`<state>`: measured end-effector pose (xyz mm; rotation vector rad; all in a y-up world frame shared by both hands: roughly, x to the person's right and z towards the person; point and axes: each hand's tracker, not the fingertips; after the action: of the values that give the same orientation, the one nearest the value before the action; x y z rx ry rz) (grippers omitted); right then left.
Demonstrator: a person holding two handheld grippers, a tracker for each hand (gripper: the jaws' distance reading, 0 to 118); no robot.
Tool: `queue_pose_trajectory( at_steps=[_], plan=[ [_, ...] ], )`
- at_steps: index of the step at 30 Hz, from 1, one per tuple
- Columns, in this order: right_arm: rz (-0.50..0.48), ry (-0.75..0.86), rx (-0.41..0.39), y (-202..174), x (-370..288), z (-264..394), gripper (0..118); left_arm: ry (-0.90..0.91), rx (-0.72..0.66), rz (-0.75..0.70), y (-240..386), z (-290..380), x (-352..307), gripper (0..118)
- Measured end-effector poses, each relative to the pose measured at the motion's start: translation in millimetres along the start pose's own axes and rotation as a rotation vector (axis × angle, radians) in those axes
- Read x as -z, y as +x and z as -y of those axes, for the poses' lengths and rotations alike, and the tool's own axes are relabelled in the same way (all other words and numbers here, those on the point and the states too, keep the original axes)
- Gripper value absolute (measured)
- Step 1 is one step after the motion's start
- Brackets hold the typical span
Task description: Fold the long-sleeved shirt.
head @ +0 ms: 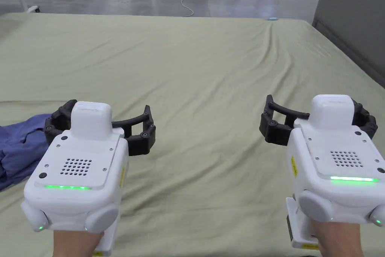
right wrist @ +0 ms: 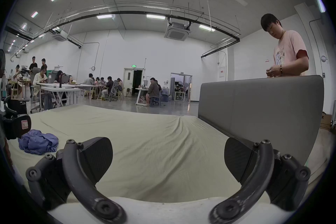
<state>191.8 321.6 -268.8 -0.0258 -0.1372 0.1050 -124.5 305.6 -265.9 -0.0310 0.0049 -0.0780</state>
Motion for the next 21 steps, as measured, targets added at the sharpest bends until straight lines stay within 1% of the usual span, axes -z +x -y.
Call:
queue_pose_trajectory(
  at_steps=[11,17,21],
  plan=[
    [0.002,0.003,-0.008,-1.4,-0.2,-0.3,118,0.003,0.004,0.001,0.6,1.2,-1.3,118],
    [0.001,0.008,-0.022,-3.2,-0.4,-1.1,118,0.005,-0.007,-0.009,-1.7,0.9,-1.3,118],
    [0.000,0.008,-0.017,-3.3,0.3,-0.7,118,0.021,-0.017,-0.027,-3.3,0.2,-3.0,118]
  ],
)
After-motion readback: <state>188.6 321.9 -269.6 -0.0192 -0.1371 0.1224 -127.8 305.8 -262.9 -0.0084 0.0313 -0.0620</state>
